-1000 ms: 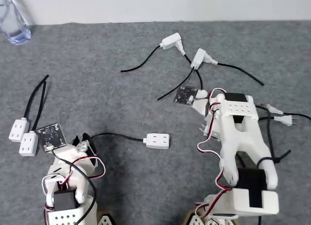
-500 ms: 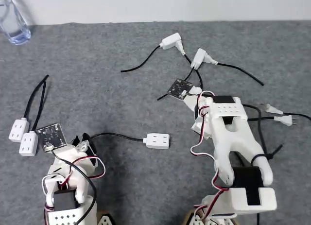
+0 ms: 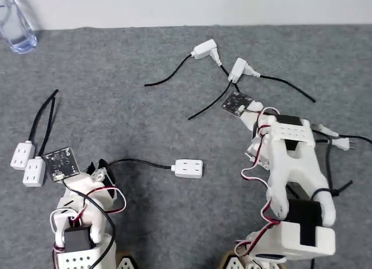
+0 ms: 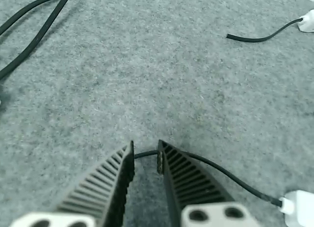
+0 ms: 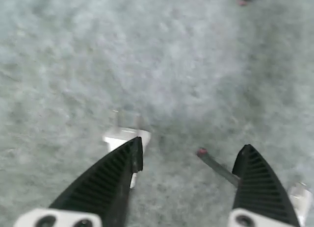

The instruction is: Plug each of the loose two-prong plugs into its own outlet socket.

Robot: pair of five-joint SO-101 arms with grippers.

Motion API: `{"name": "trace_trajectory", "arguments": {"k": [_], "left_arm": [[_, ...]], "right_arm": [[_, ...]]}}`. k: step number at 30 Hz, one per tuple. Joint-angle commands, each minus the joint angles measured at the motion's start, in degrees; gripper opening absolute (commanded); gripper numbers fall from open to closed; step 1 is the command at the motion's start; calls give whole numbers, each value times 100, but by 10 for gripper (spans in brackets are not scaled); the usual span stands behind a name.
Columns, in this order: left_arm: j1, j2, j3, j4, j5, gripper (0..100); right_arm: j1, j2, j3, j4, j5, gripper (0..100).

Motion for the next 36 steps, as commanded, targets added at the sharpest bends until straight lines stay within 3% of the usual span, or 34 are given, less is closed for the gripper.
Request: {"name": "trace_trajectory", "arguments": {"k": [1, 12, 20, 24, 36], "left_arm": [[-18, -35, -48, 44, -44, 79], [9, -35, -48, 44, -44, 79], [0, -35, -48, 44, -44, 79], [-18, -35, -48, 88, -44, 79], [-26, -53, -48, 193, -53, 79]], "right_arm": [[233, -136, 0, -374, 70, 284], [330, 4, -26, -602, 44, 284], [31, -1244, -9, 1235, 18, 284], [-119, -1481, 9, 1842, -369, 284], [-848, -1086, 738, 1947, -475, 284]]}}
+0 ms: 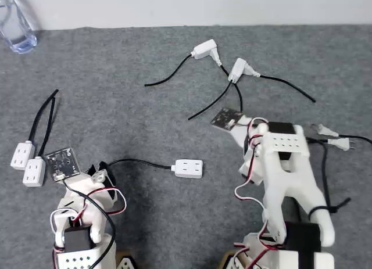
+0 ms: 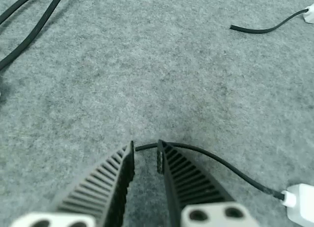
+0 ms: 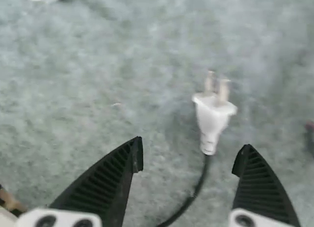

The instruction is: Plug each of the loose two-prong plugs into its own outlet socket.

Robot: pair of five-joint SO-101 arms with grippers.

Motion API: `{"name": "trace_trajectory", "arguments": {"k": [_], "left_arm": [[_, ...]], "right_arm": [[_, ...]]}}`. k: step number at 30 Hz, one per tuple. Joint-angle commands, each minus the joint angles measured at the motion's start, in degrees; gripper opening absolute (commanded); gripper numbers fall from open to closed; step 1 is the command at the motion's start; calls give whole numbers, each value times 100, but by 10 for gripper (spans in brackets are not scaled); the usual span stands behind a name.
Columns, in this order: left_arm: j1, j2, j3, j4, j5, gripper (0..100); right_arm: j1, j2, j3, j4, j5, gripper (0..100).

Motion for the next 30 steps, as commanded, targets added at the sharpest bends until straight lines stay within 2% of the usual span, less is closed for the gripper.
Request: {"name": "trace_trajectory", "arguments": {"k": [1, 7, 13, 22, 30], "left_arm": [[-26, -53, -48, 18, -53, 79], [-26, -53, -48, 18, -53, 79], [-26, -53, -48, 18, -53, 79], [-9, -53, -48, 18, -53, 79], [-9, -53, -48, 18, -53, 79]], "right_arm": [[-180, 22, 18, 31, -141, 284], [-215, 127, 0, -277, -264, 284], [-224, 945, -123, -813, -255, 284], [-224, 1534, -1046, -356, -264, 284], [-224, 1596, -1073, -514, -255, 284]]}}
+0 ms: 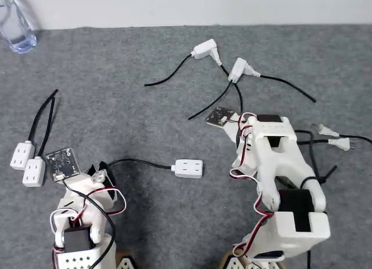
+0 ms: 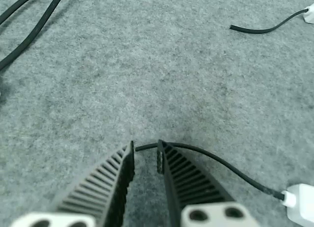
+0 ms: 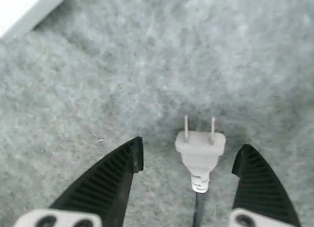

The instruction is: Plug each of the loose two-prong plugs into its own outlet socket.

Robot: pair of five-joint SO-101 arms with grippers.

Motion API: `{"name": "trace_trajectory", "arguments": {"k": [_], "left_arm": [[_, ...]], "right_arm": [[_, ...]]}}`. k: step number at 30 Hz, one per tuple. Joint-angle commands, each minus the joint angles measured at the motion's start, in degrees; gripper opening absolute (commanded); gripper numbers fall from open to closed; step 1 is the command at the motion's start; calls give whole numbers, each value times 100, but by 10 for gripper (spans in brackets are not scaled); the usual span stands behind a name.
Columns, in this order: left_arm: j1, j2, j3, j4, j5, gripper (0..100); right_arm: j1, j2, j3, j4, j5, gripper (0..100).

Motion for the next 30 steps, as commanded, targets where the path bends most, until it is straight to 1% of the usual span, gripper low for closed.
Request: {"name": "trace_trajectory", "arguments": {"k": [1, 4, 7, 11, 13, 19, 21, 25, 30], "left_arm": [[-9, -53, -48, 18, -53, 79], [-9, -53, -48, 18, -53, 79], [-18, -53, -48, 18, -53, 79], [-18, -53, -48, 18, -53, 79], [-18, -53, -48, 18, -53, 79], [-18, -53, -48, 18, -53, 79], [-18, -53, -48, 18, -53, 79], [-18, -53, -48, 18, -53, 79], [-18, -53, -48, 18, -53, 79]], "right_arm": [[-75, -31, -246, -66, -35, 284], [-57, -31, -246, -48, -26, 284], [-31, -22, -246, -31, 246, 282], [-31, -22, -246, -66, 519, 230], [-22, -13, -246, -57, 633, 232], [400, 576, -475, -312, 809, 250], [523, 813, -703, -136, 976, 249], [655, 1182, -1275, 268, 1081, 248], [734, 1349, -1424, 312, 1222, 248]]}}
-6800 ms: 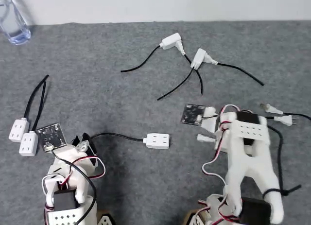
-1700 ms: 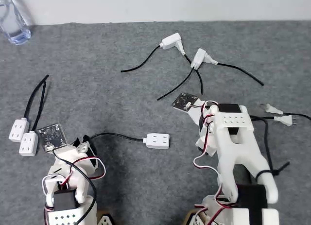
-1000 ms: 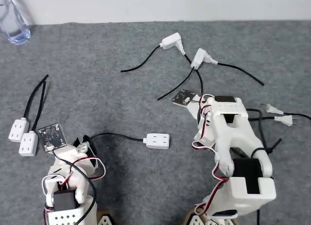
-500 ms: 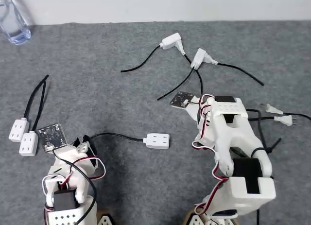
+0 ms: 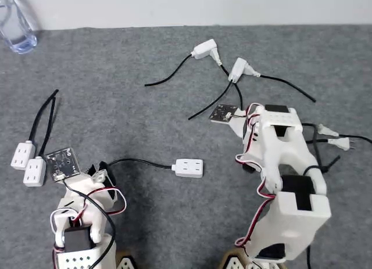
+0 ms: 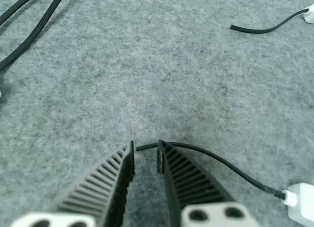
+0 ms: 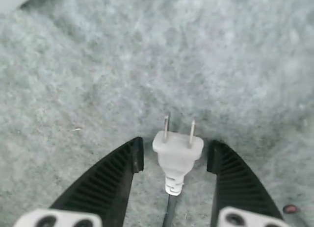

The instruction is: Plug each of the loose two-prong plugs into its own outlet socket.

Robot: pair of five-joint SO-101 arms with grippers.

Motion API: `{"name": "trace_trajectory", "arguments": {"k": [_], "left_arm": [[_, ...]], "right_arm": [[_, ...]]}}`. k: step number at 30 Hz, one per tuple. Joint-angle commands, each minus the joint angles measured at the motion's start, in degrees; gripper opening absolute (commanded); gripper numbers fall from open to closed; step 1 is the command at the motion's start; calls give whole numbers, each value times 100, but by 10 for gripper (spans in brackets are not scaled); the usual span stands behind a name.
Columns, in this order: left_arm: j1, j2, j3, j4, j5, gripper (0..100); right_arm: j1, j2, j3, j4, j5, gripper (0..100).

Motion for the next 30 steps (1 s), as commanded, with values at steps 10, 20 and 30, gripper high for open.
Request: {"name": "trace_trajectory", "arguments": {"k": [10, 20, 30], "left_arm": [[-18, -53, -48, 18, -53, 79], [-18, -53, -48, 18, -53, 79], [-18, -53, -48, 18, -53, 79]], "right_arm": [[259, 198, -273, -40, 149, 221], [251, 189, -273, -66, 316, 101], [224, 198, -273, -66, 325, 50]]}}
